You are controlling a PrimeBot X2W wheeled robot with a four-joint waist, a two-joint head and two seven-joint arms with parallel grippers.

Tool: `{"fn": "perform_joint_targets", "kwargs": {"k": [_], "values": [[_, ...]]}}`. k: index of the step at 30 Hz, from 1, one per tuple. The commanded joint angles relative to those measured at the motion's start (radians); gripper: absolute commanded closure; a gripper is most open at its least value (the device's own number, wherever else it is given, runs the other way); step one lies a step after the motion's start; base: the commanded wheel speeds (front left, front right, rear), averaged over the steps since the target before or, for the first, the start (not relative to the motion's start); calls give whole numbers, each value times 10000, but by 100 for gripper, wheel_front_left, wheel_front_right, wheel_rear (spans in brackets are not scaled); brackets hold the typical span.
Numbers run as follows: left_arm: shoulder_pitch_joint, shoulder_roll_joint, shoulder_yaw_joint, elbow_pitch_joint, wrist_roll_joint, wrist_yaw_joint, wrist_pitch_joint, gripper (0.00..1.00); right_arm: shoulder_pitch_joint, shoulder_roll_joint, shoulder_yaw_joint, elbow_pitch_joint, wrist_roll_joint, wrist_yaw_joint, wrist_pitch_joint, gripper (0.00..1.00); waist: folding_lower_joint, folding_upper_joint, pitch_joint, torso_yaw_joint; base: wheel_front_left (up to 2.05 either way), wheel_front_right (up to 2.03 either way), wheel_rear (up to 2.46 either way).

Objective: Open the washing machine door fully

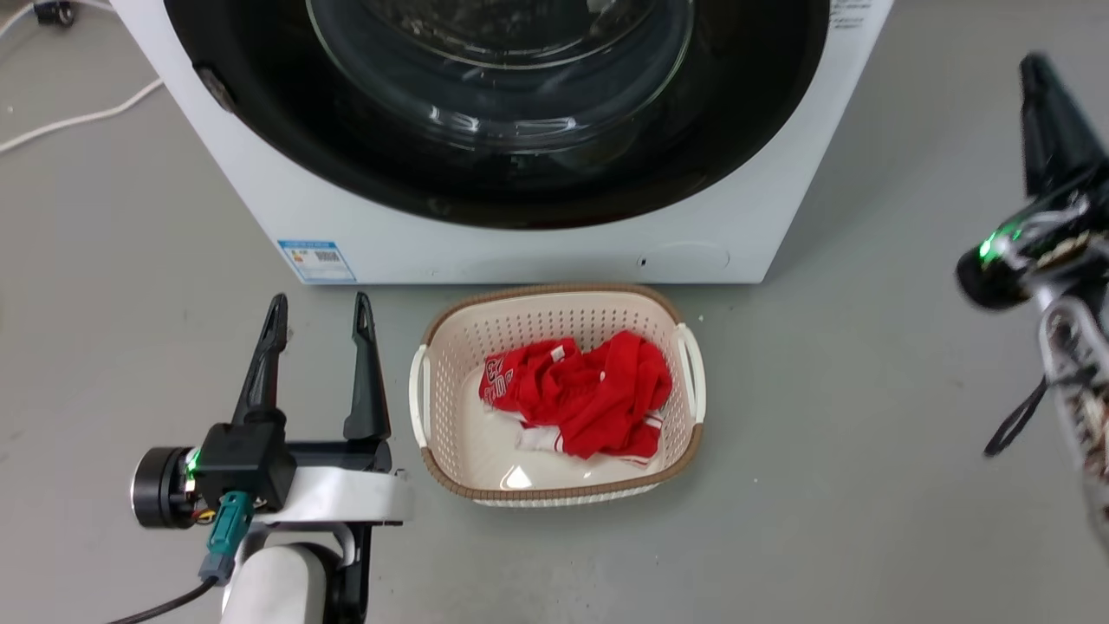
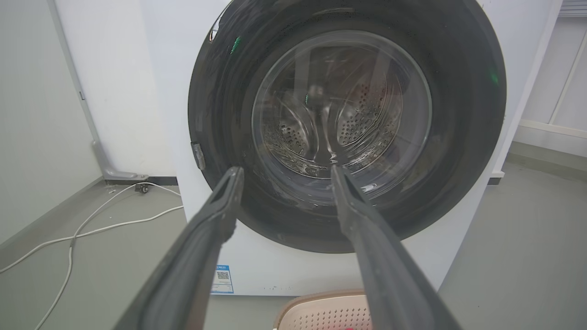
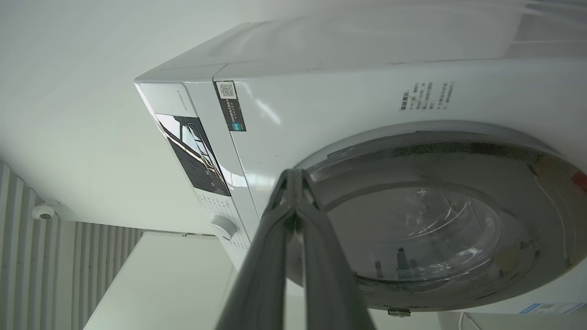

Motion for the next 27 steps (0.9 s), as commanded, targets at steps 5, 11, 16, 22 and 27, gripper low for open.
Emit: {"fn": "perform_joint_targets", "kwargs": {"k": [5, 11, 16, 22, 27], "values": [[-476, -5, -187, -78, -14, 127, -26, 0, -2276, -950, 1143, 1466, 348, -3, 698, 100, -1, 0, 821, 264, 0, 0, 0], [-823, -6, -409, -153, -80, 199, -26, 0, -4559, -1452, 2791, 3138, 164, -3, 1562, 100, -1, 0, 1368, 436, 0, 0, 0], [-1049, -8, -515, -262, -101, 244, -26, 0, -6105, -1430, 3953, 4414, -76, -2, 2307, 100, -1, 0, 1758, 535, 0, 0, 0], [-1302, -6, -523, -454, 4, 274, -26, 0, -7498, -1074, 4905, 5658, -371, -3, 2839, 100, -1, 0, 2274, 505, 0, 0, 0], [-1465, -7, -616, -505, -14, 280, -26, 0, -8249, -784, 5349, 6274, -537, -2, 3176, 100, -1, 0, 2550, 512, 0, 0, 0]]}}
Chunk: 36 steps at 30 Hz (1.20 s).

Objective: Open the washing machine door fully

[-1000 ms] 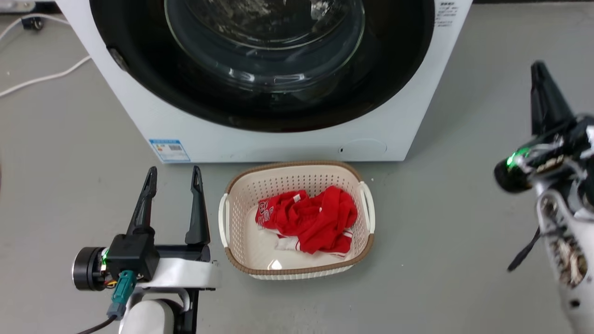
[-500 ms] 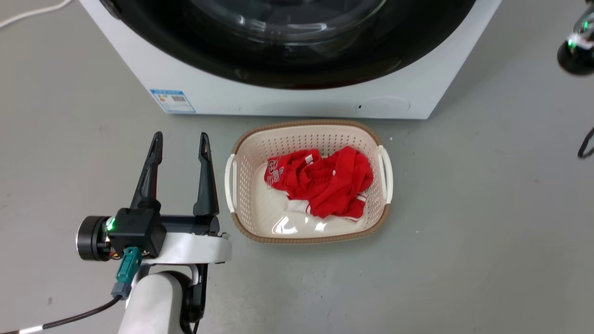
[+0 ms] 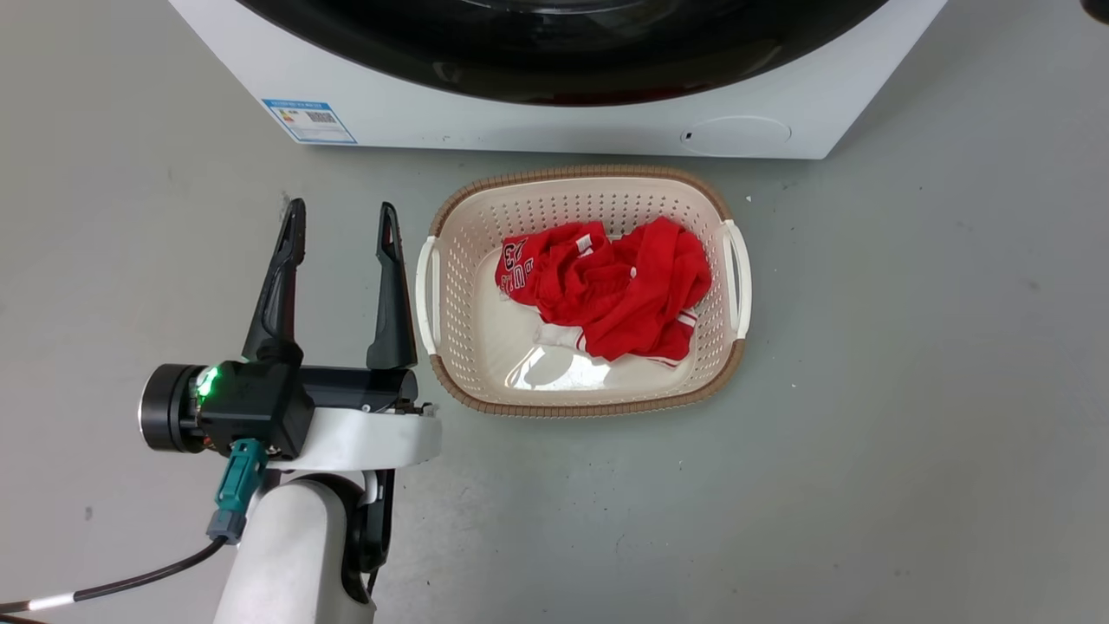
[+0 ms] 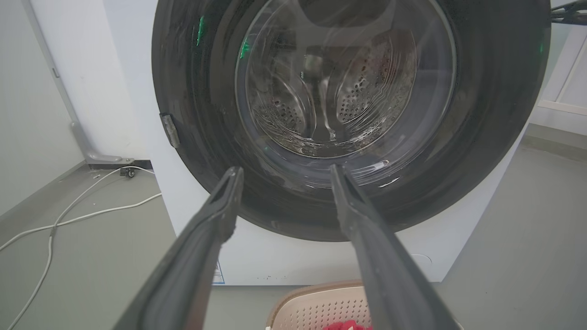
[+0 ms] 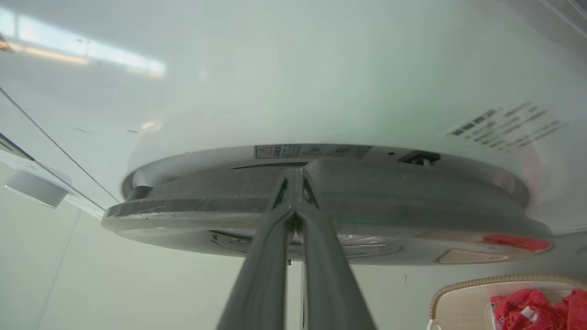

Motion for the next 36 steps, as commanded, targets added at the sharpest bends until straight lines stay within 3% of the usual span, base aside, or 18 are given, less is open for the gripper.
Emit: {"fn": "perform_joint_targets", "kwargs": {"k": [1, 10, 18, 36], "values": [[-139, -3, -34, -27, -19, 21, -26, 0, -282, 120, 57, 111, -9, -1, 109, 100, -1, 0, 96, 10, 0, 0, 0], [-239, -3, -178, -12, 9, 86, -26, 0, -680, 416, 604, 447, -227, -1, 1019, 100, -1, 0, 297, 37, 0, 0, 0], [-233, -3, -241, 67, -71, 145, -26, 0, -579, 248, 792, 120, -167, 0, 2172, 100, -1, 0, 205, 15, 0, 0, 0], [295, -3, 25, 383, -4, -13, -26, 0, 1230, 150, 1392, -1928, 244, 0, 4688, 100, -1, 0, -971, -278, 0, 0, 0]]}}
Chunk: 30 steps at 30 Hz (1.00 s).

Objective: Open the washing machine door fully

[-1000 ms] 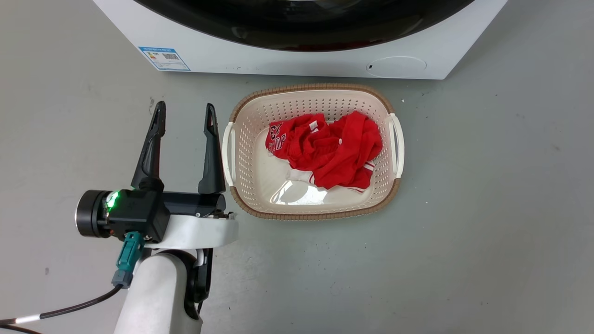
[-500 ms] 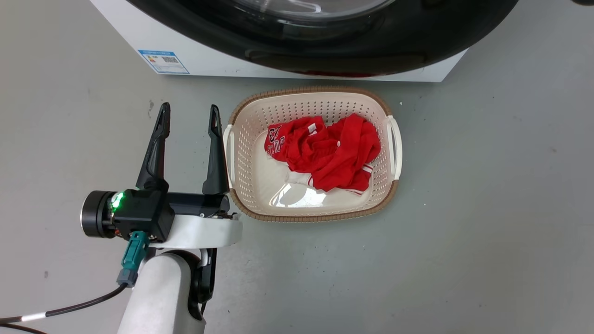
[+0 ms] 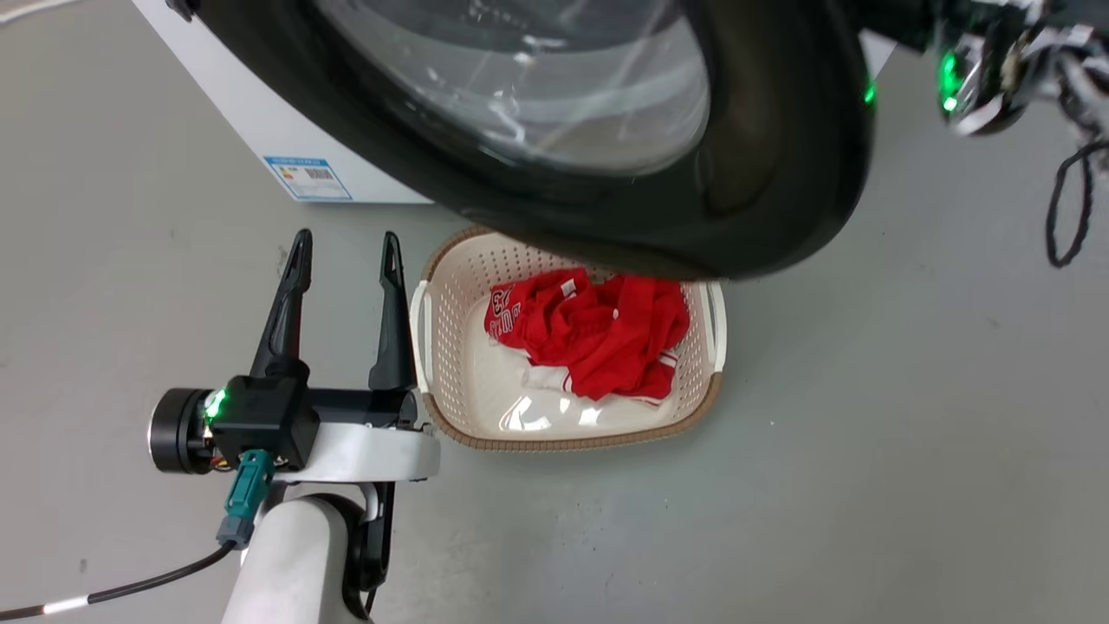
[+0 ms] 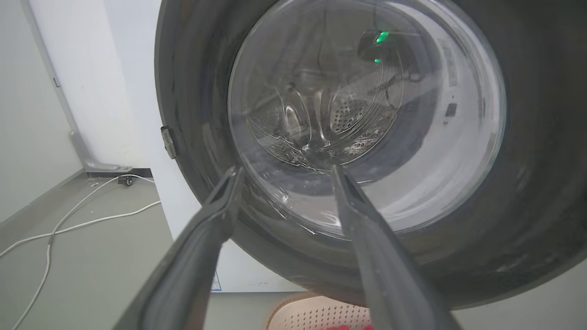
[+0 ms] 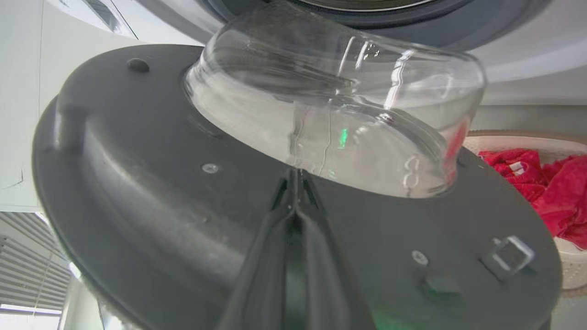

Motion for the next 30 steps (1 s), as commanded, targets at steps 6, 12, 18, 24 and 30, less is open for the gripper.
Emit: {"fn": "perform_joint_targets", "kwargs": {"k": [6, 12, 18, 24, 30], "values": [[432, -1, 194, 89, 13, -81, -26, 0, 1113, 164, 461, -1012, 93, 0, 445, 100, 0, 0, -765, -66, 0, 0, 0], [795, -1, 344, 145, -32, -161, -26, 0, 1998, 284, 888, -2051, 296, 0, 597, 100, 0, 0, -1332, -62, 0, 0, 0], [1080, -2, 403, 225, -79, -243, -26, 0, 2710, 421, 1297, -3140, 610, 0, 585, 100, 0, 0, -1767, 4, 0, 0, 0], [1323, -2, 355, 292, -171, -283, -26, 0, 3351, 455, 1795, -4117, 834, 0, 263, 100, 0, 0, -2196, 167, 0, 0, 0], [1524, -3, 426, 251, -261, -298, -26, 0, 3694, 499, 2355, -4777, 1046, 0, -152, 100, 0, 0, -2374, 204, 0, 0, 0]]}}
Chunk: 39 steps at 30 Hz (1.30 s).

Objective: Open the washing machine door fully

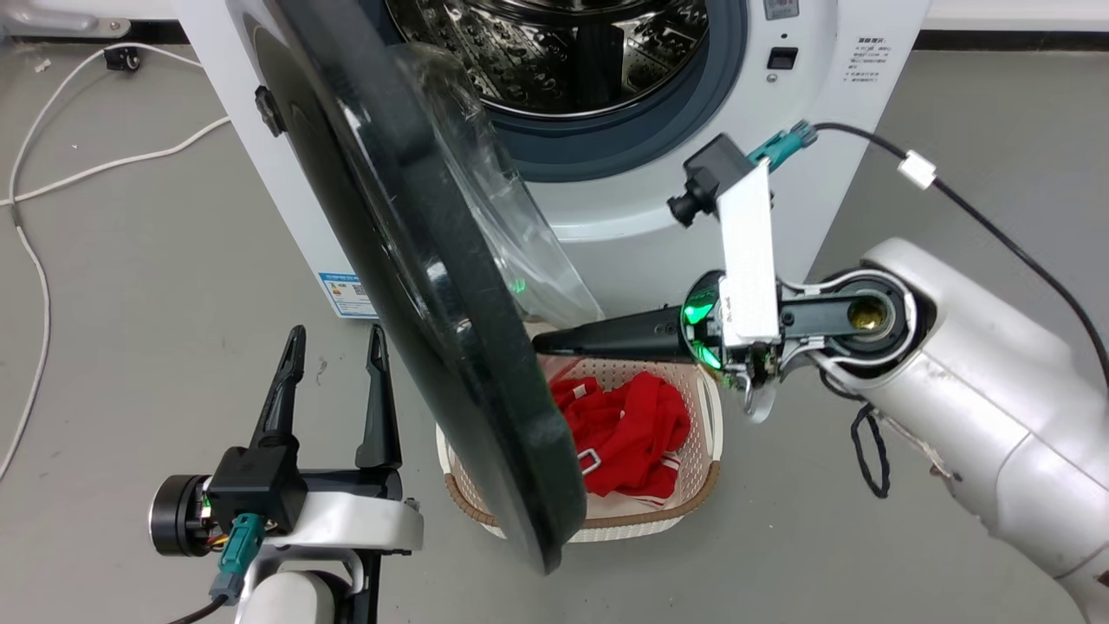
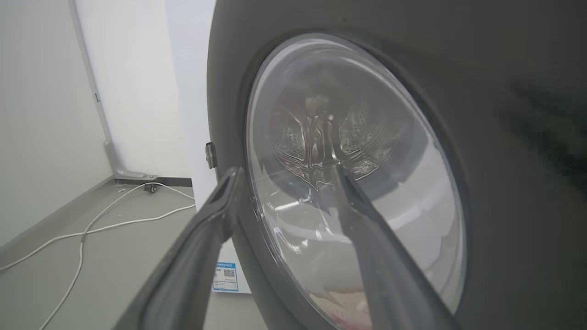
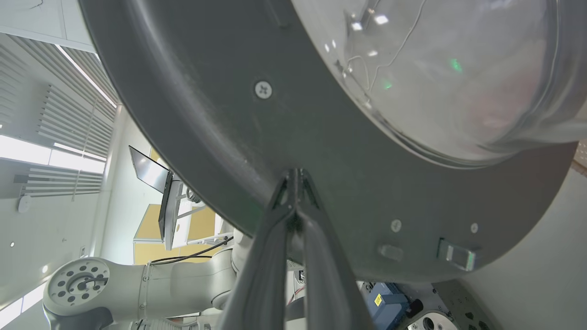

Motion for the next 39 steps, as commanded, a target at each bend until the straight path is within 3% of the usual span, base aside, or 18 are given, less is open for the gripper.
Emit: {"fn": "perform_joint_targets", "kwargs": {"k": [1, 6, 14, 15, 21, 27, 28, 29, 30, 31, 34, 39], "values": [[108, -7, 27, -23, -32, -47, -26, 0, 185, 58, 112, -128, 90, 0, -116, 100, 1, 0, -23, 0, 0, 0, 0], [192, -5, 101, -37, -25, -16, -26, 0, 362, -34, 57, -343, -56, -1, -1311, 100, 1, 0, -50, -124, 0, 0, 0], [232, -7, 294, -16, 62, 28, -26, 0, 1315, 67, -549, 625, -1061, 0, -5423, 100, 1, 0, -85, -466, 0, 0, 0], [237, -6, 472, -51, 105, 38, -26, 0, 1865, -41, -1135, 807, -880, -1, -6621, 100, 1, 0, -59, -642, 0, 0, 0], [323, -4, 724, -44, 115, 12, -26, 0, 3231, -548, -2269, 512, -510, -1, -8039, 100, 1, 0, -147, -847, 0, 0, 0], [412, -4, 952, -15, 152, -68, -26, 0, 4766, -1205, -2936, -469, -1173, -1, -9599, 100, 1, 0, -264, -1012, 0, 0, 0], [434, -6, 995, -20, 154, -71, -26, 0, 4991, -1283, -3007, -606, -1408, -1, -9847, 74, 1, 0, -294, -1043, 0, 0, 0], [474, -2, 1031, -22, 155, -74, -26, 0, 5229, -1365, -3085, -711, -1690, -1, -10046, 55, 1, 0, -314, -1064, 0, 0, 0], [502, -6, 1056, -34, 149, -75, -26, 0, 5442, -1441, -3129, -767, -2055, -1, -10177, 16, 1, 0, -325, -1087, 0, 0, 0], [532, -4, 1092, -45, 145, -53, -26, 0, 5613, -1514, -3188, -733, -2525, -1, -10273, 0, 1, 0, -342, -1121, 0, 0, 0], [587, -7, 1154, -72, 192, -59, -26, 0, 6010, -1275, -4240, -406, -4205, 0, -10332, 0, 1, 0, -355, -1224, 0, 0, 0], [586, -1, 1203, -16, 245, -144, -26, 0, 6821, -183, -6877, -260, -8688, -1, -10325, 0, 1, 0, -410, -1259, 0, 0, 0]]}}
